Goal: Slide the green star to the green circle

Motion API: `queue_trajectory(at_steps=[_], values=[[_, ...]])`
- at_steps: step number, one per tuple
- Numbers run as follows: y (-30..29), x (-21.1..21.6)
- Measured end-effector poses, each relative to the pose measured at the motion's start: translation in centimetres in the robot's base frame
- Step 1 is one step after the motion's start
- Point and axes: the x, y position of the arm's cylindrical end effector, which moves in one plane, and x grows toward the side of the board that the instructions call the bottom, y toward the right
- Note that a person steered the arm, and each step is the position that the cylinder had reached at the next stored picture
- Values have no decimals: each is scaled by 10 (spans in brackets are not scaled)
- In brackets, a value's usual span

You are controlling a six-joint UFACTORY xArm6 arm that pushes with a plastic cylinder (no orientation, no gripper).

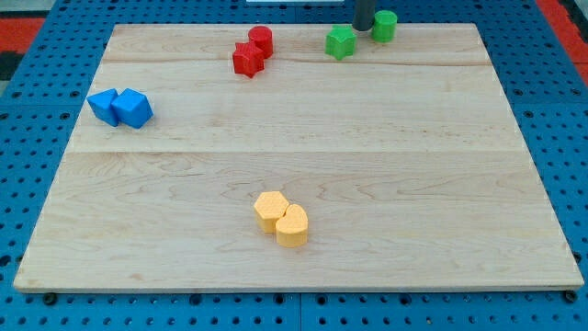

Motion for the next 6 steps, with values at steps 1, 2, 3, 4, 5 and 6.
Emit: queue_trajectory(at_steps=[1,2,3,4,5,6], values=[[-73,0],[-94,4],[-81,42],[-75,58],[-56,48],[-9,45]])
